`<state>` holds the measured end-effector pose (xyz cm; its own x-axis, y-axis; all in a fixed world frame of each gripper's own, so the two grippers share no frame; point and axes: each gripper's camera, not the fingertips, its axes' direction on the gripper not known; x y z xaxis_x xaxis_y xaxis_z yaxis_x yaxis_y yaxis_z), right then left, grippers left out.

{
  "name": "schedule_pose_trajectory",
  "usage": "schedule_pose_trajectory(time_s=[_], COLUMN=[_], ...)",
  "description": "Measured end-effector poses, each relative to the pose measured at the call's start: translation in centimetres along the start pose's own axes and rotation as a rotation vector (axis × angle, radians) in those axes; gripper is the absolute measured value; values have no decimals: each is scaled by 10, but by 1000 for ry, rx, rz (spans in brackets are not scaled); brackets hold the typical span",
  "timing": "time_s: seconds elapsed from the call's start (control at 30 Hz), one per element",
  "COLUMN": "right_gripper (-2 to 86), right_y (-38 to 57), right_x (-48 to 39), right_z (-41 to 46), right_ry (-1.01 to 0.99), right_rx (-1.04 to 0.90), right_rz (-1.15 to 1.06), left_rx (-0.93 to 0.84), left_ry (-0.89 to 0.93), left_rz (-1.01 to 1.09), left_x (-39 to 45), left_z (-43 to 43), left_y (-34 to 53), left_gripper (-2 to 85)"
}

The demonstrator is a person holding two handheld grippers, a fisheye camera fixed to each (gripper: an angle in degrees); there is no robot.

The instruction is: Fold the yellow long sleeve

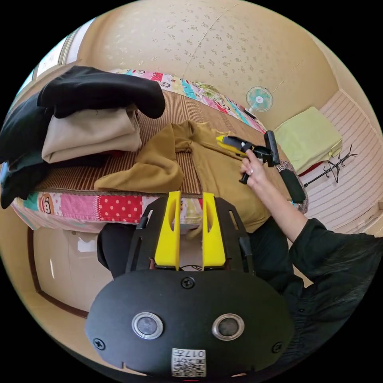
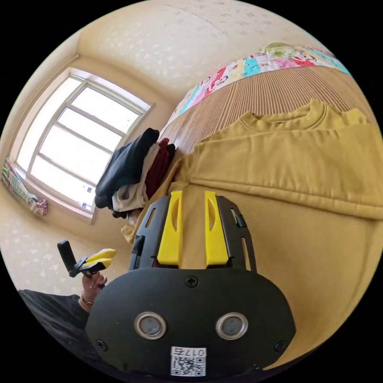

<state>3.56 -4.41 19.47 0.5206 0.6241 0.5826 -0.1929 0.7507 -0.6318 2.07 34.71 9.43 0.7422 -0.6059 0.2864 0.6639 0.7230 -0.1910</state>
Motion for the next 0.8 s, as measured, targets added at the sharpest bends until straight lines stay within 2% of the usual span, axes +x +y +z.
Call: schedule_pose_trajectory(time_s=[0.23,0.4,0.47,0.57,0.63,0.7,0.73,0.8], right_gripper=[88,89,87,79,78,81,83,96], right_y=[111,159,167,179,184,189,191,198], right_x=[15,18,20,22,27,43,49,71], right_z=[-51,-99,-113,-138,-149,-157,-157,-153], right_ry=[-84,2,18,22,42,53,41,-43], right_rx=[19,-27,-24,42,87,123,125,131], right_rz=[21,-3,-5,-7,-1,38,55,119], left_rx=[-87,-285,-329,-250,-53,63,102,93], left_ry=[-262,-380,-338,48,533,827,943,966], left_rz=[81,128,133,-60,-224,-343,-386,-379], left_x=[-28,-44,-54,-79,-99,-114,-119,-115], left_z=[15,41,37,-20,-75,-90,-89,-78], left_y=[-38,-74,-88,-113,-120,-116,-112,-106], left_gripper=[132,54,32,22,24,29,33,41])
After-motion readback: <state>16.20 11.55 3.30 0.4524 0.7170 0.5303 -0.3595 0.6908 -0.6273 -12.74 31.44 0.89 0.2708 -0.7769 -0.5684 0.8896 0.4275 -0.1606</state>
